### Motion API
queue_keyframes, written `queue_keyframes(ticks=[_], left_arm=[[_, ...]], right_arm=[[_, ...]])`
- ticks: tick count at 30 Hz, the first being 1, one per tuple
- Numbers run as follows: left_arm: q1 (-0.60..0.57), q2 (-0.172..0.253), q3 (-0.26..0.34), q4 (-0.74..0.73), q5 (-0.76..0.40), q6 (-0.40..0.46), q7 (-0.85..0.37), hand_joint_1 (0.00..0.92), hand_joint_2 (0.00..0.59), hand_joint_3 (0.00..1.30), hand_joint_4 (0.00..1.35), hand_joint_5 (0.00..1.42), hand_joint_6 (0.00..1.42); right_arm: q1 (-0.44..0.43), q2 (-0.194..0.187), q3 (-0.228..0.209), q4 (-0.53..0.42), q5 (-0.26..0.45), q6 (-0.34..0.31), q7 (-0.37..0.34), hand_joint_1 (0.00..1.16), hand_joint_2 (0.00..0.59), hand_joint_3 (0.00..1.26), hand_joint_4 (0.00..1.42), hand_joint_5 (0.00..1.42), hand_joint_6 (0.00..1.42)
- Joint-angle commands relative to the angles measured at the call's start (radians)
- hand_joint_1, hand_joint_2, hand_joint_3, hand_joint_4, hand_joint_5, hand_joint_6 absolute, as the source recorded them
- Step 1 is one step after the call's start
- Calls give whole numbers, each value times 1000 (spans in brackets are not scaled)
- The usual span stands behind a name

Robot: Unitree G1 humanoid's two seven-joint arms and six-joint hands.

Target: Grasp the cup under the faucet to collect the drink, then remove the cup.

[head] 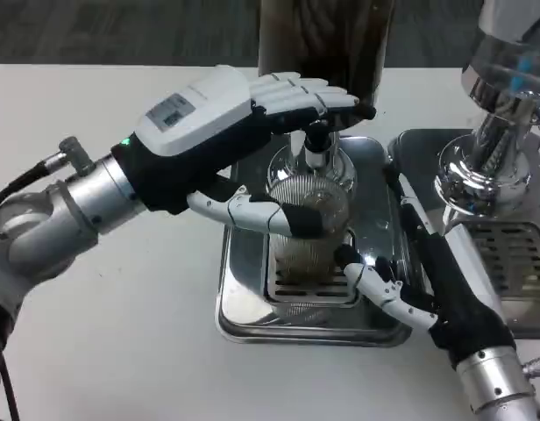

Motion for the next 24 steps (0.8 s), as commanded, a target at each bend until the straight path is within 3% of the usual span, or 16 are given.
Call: queue_keyframes(ticks=[1, 19, 24], left_arm=[[12, 3, -2, -2, -20, -4, -19, 0, 89, 227, 177, 150, 69], [14, 4, 8, 6, -79, 7, -52, 0, 89, 228, 177, 150, 73], [13, -13, 20, 30, -180, 31, -105, 0, 91, 228, 178, 150, 79]], right_arm=[[-21, 7, -4, 24, 22, -3, 23, 420, 249, 0, 0, 0, 1], [-88, 36, -2, 96, 40, -13, 57, 415, 250, 0, 0, 0, 1], [-99, 40, -1, 110, 41, -21, 57, 415, 250, 0, 0, 0, 5]])
